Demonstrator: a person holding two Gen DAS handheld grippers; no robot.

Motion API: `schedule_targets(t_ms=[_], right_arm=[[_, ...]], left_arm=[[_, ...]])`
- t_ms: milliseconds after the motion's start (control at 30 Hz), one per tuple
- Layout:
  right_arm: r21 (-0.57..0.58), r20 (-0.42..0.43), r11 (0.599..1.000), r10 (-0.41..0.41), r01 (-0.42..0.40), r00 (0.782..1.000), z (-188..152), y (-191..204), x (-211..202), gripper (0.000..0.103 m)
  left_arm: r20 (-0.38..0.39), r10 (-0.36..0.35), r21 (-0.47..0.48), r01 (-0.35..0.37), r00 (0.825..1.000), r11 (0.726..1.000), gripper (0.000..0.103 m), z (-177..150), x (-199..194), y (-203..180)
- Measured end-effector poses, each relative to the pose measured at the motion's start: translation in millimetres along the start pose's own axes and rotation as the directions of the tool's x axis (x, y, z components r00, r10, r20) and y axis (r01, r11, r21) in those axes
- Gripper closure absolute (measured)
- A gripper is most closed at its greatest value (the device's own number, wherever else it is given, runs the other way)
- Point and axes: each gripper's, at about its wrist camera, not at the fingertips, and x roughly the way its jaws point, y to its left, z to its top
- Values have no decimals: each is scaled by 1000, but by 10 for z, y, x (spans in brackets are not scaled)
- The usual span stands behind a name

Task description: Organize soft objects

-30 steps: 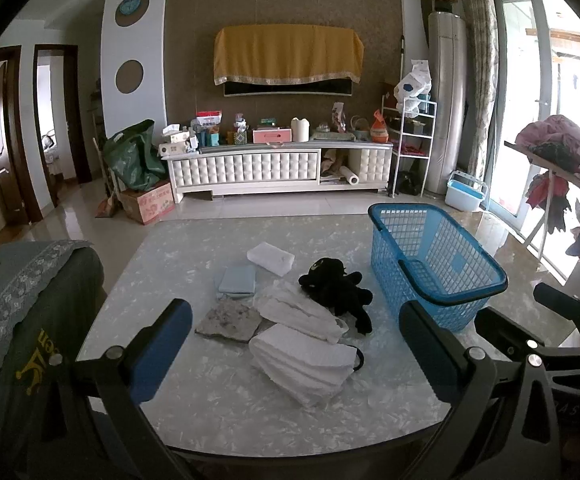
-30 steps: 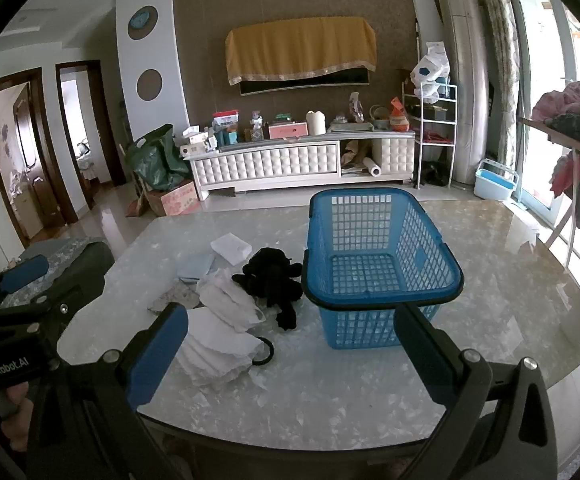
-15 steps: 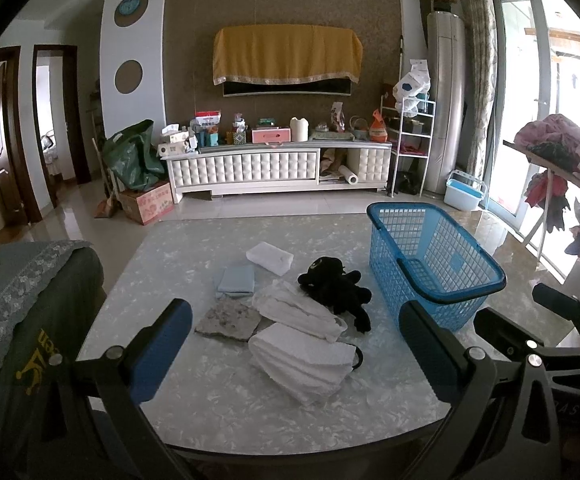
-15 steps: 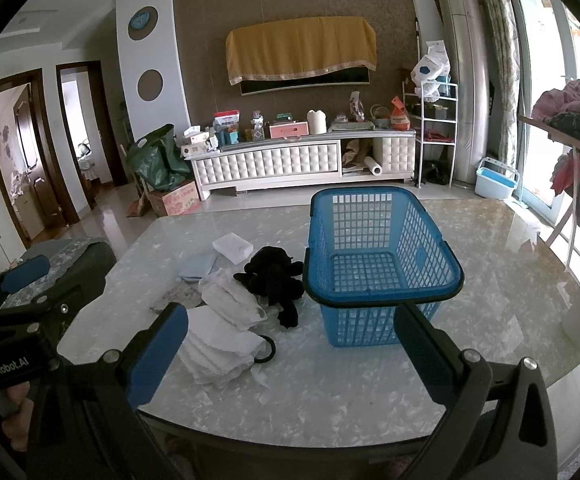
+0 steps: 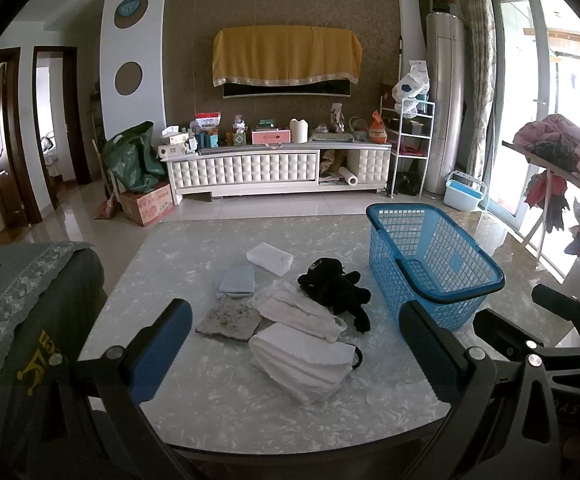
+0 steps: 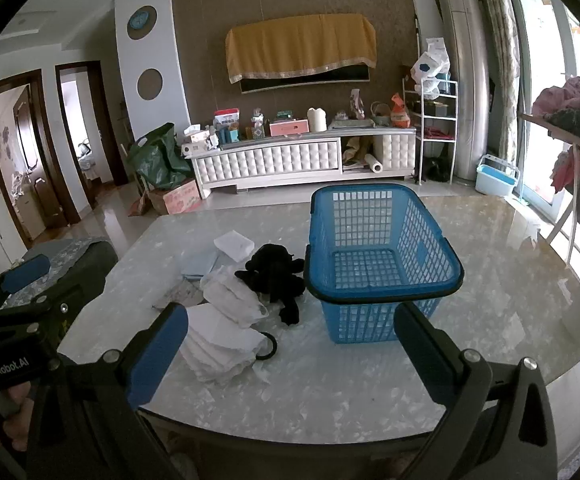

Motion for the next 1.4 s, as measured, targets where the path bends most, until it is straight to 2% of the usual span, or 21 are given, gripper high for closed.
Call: schedule_targets(t_ms=[167, 333, 467, 600, 833, 1000, 1133, 1400], right_arm=[[0, -2, 1000, 0, 0, 1000, 0, -12, 1, 0], [-5, 2, 1000, -2, 2, 1000, 29, -2, -24, 0], [-24, -8, 1000, -3, 3, 1000, 61, 22, -2, 0], [-50, -21, 999, 11, -12, 1000, 131, 60, 52, 0], [-111, -77, 992, 59, -68, 995, 231, 173, 268, 0], [-158, -122, 983, 80, -99, 989, 232, 328, 444, 0], [-166, -203, 972, 130, -165, 970, 195, 450, 648, 0], [-215, -337, 954, 128, -208, 933, 100, 718, 1091, 0]], left_arm=[[1, 0, 1, 0, 1000, 1000, 0, 1, -7, 3], [-5, -32, -2, 32, 999, 999, 0, 22, -24, 49], [2, 5, 16, -5, 1000, 1000, 0, 75, -55, 127], [0, -3, -18, 3, 1000, 1000, 0, 115, -22, 301], [-67, 48, -42, -51, 997, 998, 0, 149, 156, 633], [-113, 51, -81, -60, 992, 995, 0, 89, 307, 841], [-156, 63, -73, -75, 986, 995, 0, 34, 484, 933], [-226, 46, -75, -64, 973, 995, 0, -114, 776, 1127]])
